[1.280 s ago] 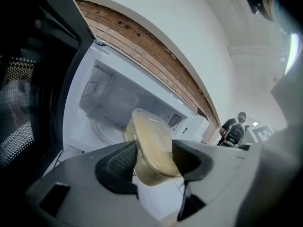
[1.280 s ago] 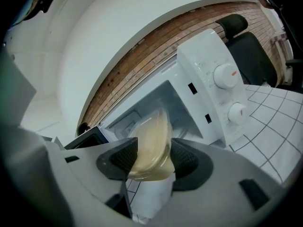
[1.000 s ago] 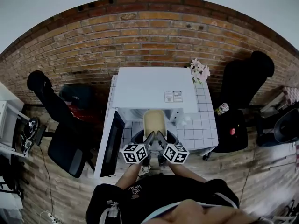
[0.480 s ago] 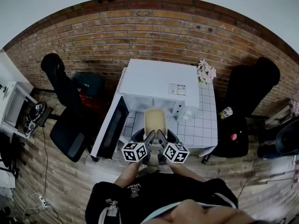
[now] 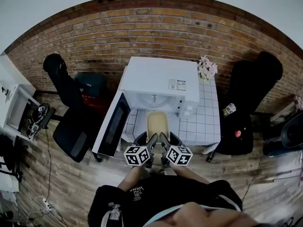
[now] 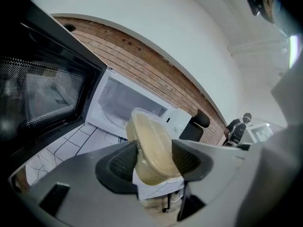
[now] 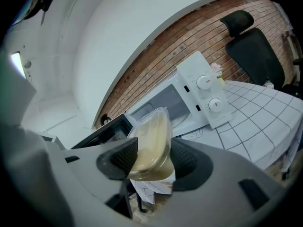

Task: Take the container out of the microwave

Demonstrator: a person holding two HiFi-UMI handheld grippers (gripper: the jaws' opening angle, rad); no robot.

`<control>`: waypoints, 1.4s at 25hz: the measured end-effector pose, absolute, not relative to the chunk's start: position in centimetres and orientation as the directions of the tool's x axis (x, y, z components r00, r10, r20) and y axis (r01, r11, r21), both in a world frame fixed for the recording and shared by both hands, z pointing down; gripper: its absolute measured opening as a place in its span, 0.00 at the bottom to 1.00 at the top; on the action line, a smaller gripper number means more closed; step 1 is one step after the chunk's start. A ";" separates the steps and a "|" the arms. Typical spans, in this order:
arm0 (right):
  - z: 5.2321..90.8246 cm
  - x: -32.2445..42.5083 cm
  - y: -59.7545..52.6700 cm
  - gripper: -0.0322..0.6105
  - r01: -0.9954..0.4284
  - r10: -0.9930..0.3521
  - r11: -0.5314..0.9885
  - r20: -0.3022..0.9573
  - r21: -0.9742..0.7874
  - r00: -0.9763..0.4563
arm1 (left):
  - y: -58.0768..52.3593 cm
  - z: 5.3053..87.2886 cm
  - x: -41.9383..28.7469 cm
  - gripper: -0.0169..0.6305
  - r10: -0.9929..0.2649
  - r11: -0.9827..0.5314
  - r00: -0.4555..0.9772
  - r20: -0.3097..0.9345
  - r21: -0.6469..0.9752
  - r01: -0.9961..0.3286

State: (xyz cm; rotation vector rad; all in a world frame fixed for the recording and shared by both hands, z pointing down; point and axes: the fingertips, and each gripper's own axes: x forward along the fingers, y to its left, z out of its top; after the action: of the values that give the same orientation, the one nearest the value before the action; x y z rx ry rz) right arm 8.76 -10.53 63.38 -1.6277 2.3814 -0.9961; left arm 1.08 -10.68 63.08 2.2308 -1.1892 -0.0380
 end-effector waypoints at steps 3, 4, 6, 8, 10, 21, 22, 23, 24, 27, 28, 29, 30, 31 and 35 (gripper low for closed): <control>63.3 9.0 -10.3 0.38 -0.808 -0.871 0.203 0.275 -0.553 -0.407 | -10.6 63.0 1.3 0.39 -0.750 -0.435 0.615 0.244 0.519 -0.736; 63.2 8.9 -10.2 0.38 -0.809 -0.875 0.197 0.274 -0.554 -0.400 | -10.6 62.9 1.3 0.39 -0.745 -0.441 0.620 0.244 0.517 -0.734; 63.0 8.7 -9.9 0.38 -0.811 -0.882 0.182 0.271 -0.555 -0.384 | -10.5 62.7 1.1 0.39 -0.735 -0.455 0.633 0.243 0.514 -0.727; 62.9 8.5 -9.6 0.38 -0.815 -0.890 0.168 0.270 -0.555 -0.367 | -10.3 62.6 0.9 0.39 -0.723 -0.470 0.646 0.244 0.512 -0.719; 62.8 8.2 -9.3 0.38 -0.818 -0.896 0.157 0.269 -0.554 -0.354 | -10.1 62.5 0.5 0.39 -0.714 -0.481 0.656 0.244 0.510 -0.713; 62.5 6.5 -7.6 0.38 -0.828 -0.922 0.099 0.262 -0.551 -0.284 | -9.0 62.1 -1.1 0.39 -0.661 -0.545 0.712 0.236 0.502 -0.672; 62.4 6.3 -7.5 0.37 -0.829 -0.923 0.095 0.262 -0.551 -0.281 | -8.9 62.0 -1.3 0.39 -0.658 -0.549 0.716 0.235 0.501 -0.669; 62.4 6.2 -7.3 0.37 -0.829 -0.924 0.093 0.263 -0.551 -0.278 | -8.7 62.0 -1.4 0.39 -0.655 -0.551 0.718 0.236 0.501 -0.667; 62.4 6.1 -7.2 0.37 -0.829 -0.925 0.089 0.263 -0.552 -0.275 | -8.6 62.1 -1.5 0.39 -0.651 -0.554 0.721 0.238 0.500 -0.665; 62.4 5.7 -6.6 0.37 -0.830 -0.928 0.080 0.262 -0.553 -0.264 | -8.2 62.0 -1.8 0.39 -0.640 -0.565 0.729 0.241 0.495 -0.660; 62.5 5.6 -6.4 0.37 -0.830 -0.929 0.077 0.263 -0.552 -0.261 | -8.0 62.1 -1.9 0.39 -0.636 -0.569 0.732 0.242 0.494 -0.657; 62.5 5.4 -6.2 0.37 -0.831 -0.929 0.074 0.264 -0.552 -0.258 | -7.8 62.1 -2.0 0.39 -0.632 -0.572 0.735 0.244 0.494 -0.655; 62.5 5.3 -6.0 0.37 -0.832 -0.929 0.071 0.267 -0.551 -0.256 | -7.6 62.2 -2.2 0.39 -0.629 -0.573 0.738 0.247 0.495 -0.653; 62.6 5.1 -5.8 0.37 -0.833 -0.929 0.068 0.270 -0.550 -0.254 | -7.4 62.3 -2.3 0.39 -0.626 -0.573 0.740 0.248 0.497 -0.652; 62.9 4.5 -5.2 0.37 -0.838 -0.927 0.058 0.282 -0.543 -0.247 | -6.9 62.6 -2.9 0.39 -0.617 -0.575 0.745 0.254 0.502 -0.646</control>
State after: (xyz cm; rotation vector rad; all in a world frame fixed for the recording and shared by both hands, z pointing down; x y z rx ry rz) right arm 4.54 -5.18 62.86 -1.8329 2.1773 -0.9485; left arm -2.86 -6.92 62.56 2.3628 -0.9483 0.0679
